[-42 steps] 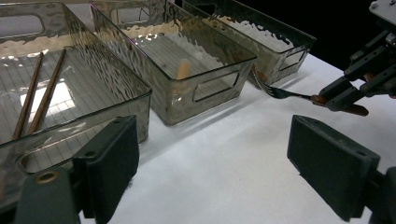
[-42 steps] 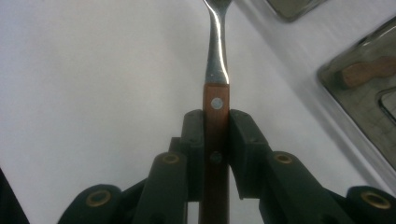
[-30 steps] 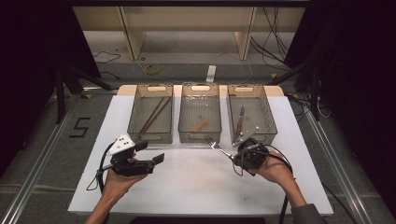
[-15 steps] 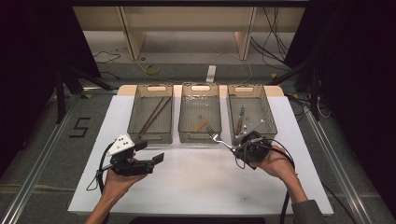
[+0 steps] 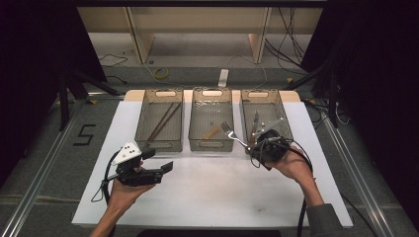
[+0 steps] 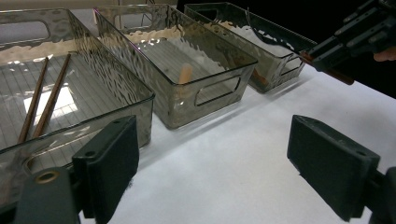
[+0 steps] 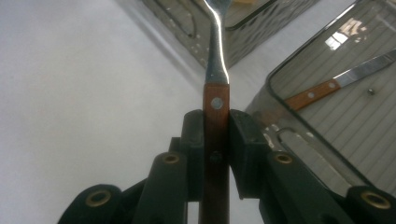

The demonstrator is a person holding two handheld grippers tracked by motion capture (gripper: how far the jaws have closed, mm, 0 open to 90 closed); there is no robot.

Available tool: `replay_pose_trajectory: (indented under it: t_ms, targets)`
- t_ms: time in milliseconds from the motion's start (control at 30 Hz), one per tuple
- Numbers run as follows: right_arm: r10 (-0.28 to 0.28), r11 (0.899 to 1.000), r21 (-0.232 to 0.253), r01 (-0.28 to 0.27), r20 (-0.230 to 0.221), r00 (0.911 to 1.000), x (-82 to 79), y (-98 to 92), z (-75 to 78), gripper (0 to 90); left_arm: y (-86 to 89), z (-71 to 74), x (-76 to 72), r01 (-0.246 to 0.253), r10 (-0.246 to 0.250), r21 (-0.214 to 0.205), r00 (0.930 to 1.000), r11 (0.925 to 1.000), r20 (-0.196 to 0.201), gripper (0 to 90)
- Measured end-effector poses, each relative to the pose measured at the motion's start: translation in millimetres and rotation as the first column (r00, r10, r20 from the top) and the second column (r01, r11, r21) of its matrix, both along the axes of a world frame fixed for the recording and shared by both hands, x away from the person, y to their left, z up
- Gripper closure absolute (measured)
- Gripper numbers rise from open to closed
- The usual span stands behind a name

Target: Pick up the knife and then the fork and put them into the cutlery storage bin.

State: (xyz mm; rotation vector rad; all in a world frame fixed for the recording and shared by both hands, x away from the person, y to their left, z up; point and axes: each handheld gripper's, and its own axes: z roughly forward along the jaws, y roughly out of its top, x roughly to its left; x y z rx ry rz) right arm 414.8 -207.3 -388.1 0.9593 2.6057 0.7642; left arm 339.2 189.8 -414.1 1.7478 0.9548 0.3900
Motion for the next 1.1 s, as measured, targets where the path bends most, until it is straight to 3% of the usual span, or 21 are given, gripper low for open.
replay_pose_trajectory:
  t_ms: [633, 1100]
  targets:
    - [-0.108, 0.993, 0.06, 0.105, 0.035, 0.9936, 34.4, -15.1, 23.6, 77.2, 0.2, 0.3, -0.1, -0.003, 0.003, -0.008, 1.0, 1.0, -0.001, 16.2]
    - [-0.166, 0.985, 0.051, 0.164, 0.022, 0.9859, 60.1, -19.8, 28.0, 77.2, 0.3, 0.2, 0.0, -0.001, 0.001, -0.012, 1.0, 0.9999, -0.003, 15.8]
